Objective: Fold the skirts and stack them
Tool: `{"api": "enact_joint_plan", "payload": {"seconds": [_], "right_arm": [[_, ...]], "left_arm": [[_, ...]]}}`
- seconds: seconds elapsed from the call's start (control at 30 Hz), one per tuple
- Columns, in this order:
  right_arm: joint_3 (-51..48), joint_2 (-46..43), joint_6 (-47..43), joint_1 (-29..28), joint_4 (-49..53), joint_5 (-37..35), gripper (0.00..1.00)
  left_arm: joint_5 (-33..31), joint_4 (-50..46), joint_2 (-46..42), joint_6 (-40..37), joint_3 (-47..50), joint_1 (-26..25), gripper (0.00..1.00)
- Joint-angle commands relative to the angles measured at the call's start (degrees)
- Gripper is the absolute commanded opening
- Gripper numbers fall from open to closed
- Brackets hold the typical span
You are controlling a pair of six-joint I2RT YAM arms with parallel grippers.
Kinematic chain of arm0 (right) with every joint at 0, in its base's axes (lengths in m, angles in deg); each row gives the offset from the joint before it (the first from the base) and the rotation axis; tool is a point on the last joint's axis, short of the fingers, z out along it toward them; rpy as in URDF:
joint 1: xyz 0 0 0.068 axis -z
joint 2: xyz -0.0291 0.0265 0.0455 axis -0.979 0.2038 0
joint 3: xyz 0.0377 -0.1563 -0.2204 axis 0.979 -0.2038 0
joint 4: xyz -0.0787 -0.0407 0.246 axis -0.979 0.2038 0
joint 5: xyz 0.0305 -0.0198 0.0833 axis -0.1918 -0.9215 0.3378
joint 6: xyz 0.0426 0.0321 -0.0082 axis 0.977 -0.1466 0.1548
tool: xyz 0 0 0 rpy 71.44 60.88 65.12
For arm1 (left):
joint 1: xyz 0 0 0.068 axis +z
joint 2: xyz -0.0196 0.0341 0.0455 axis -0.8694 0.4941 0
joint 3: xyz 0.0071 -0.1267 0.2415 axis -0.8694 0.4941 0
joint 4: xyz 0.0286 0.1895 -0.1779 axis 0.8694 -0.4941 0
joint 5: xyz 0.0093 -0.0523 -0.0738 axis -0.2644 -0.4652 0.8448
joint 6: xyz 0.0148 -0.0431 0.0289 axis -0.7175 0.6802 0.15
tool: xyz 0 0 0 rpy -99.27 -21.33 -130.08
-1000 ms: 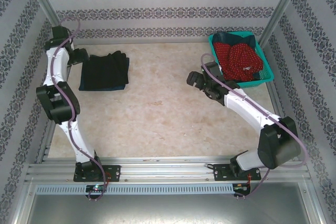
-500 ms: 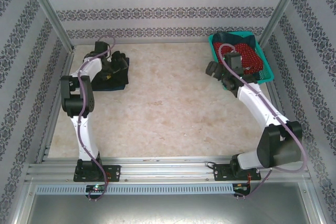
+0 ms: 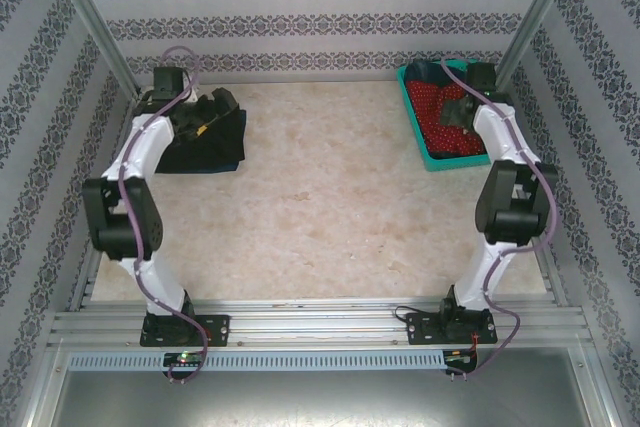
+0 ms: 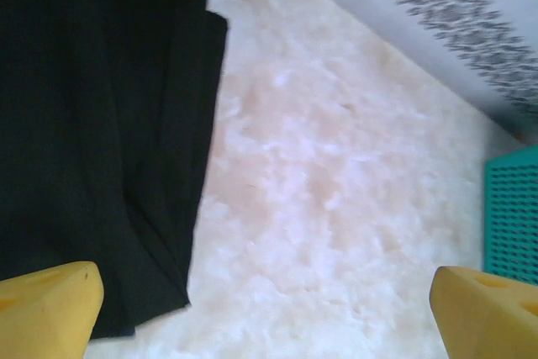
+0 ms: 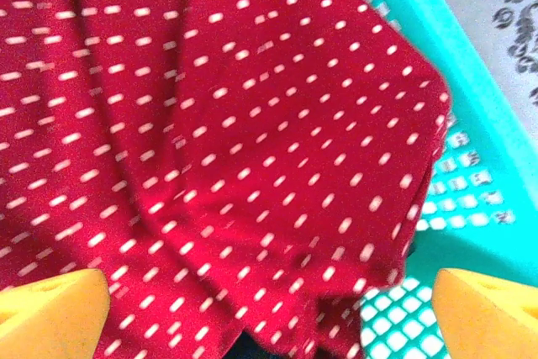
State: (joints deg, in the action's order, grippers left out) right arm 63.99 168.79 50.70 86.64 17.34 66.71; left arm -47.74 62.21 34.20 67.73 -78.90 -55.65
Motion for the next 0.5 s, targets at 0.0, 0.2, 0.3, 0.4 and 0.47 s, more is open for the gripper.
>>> {"api": "enact_joint_plan", "payload": {"seconds": [0.0,0.2,0.3,0.4,0.47], "right_arm": [[7.05,4.19,-1.49,2.76,7.46,-2.45,0.98],[8.84,8.08,13.76,8.68,3.75,18.2,0.97],[6.73,8.78,19.39,10.2,-1.34,24.78,0.82],[8.22,10.24,20.92,10.3,-1.93,26.01,0.56],[9.91,10.76,20.83,10.32,-1.67,27.15,0.37]], "left_arm": [[1.12,2.22,-5.31,1.31,6.25,0.61,1.0],[-0.66,1.51,-10.6,1.56,13.26,2.32,1.0],[0.11,2.49,-10.91,2.79,14.97,3.08,1.0],[0.78,3.77,-10.65,3.66,15.33,3.35,1.0],[1.3,4.23,-10.36,3.97,14.98,3.35,1.0]]}}
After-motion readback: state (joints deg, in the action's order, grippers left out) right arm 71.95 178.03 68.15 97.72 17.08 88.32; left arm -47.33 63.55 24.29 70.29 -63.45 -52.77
